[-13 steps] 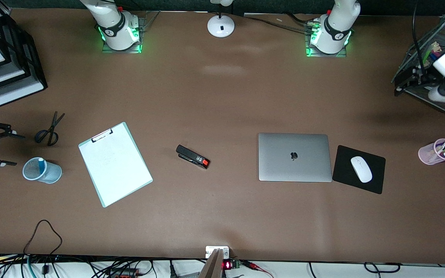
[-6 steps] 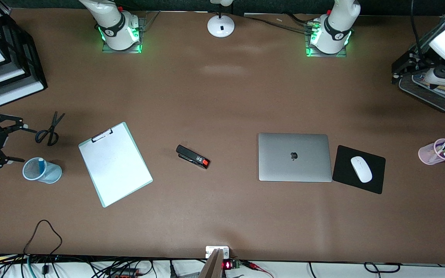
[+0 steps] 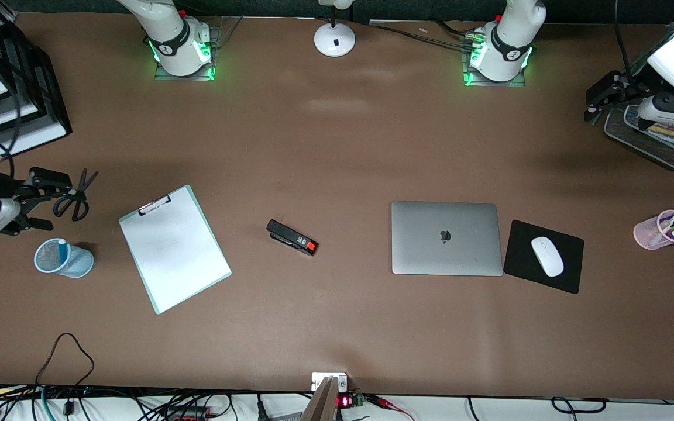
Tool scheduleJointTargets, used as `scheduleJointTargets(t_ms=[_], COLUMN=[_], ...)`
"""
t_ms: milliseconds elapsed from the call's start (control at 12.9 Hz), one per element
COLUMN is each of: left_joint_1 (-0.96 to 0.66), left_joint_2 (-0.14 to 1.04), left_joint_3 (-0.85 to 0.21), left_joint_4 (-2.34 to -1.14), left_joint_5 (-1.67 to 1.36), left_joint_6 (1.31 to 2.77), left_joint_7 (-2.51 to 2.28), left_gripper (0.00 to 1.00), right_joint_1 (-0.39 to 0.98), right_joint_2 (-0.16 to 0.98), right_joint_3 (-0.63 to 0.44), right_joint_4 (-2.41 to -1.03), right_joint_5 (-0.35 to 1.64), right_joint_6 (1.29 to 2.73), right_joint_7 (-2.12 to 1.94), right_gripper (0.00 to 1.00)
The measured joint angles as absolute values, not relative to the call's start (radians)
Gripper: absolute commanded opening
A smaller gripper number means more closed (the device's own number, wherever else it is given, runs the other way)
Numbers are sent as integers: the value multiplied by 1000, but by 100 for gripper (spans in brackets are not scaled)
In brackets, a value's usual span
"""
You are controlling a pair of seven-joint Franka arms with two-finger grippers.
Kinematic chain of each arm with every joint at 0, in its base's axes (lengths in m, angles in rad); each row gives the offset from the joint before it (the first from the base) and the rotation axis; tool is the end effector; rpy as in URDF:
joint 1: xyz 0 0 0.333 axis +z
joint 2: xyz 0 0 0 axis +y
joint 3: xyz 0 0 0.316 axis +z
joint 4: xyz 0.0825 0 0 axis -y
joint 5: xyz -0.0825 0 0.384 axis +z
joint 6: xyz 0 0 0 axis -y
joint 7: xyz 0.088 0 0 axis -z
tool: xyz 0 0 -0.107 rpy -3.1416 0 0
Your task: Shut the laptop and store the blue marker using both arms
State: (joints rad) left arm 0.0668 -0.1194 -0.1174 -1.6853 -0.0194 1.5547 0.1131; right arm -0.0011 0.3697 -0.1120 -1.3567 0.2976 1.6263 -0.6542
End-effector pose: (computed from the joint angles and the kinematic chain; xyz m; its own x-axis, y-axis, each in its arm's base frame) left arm 0.5140 -0.0319 0.6325 0.9867 -0.1623 -0.0113 -0.1622 -0.9867 0.0068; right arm 0.6607 -0.0328 0.5090 0.8725 0.4830 0.0737 0.4845 -0.8354 -0.2597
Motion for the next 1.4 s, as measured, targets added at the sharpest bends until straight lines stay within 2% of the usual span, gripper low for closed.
scheduleJointTargets(t_ms=[311, 621, 1087, 1397], left_joint_1=[74, 83, 87, 87], left_joint_2=[-119, -119, -120, -120], left_joint_3=[-116, -115, -117, -117], left_joint_4=[-1696, -1697, -1697, -1698], left_joint_5=[-19, -19, -19, -19], left_joint_6=[1571, 1571, 1571, 1571], left_joint_7=[113, 113, 113, 110], left_gripper=[100, 100, 100, 100], right_joint_1=[104, 102, 30, 54], right_joint_2=[332, 276, 180, 117], right_joint_3=[-110, -132, -146, -138], right_joint_4=[-1357, -1356, -1387, -1491], right_joint_5=[149, 62, 46, 41], right_joint_6=[1520, 1390, 1344, 1438], right_joint_7=[-242, -117, -102, -75], right_gripper=[100, 100, 100, 100])
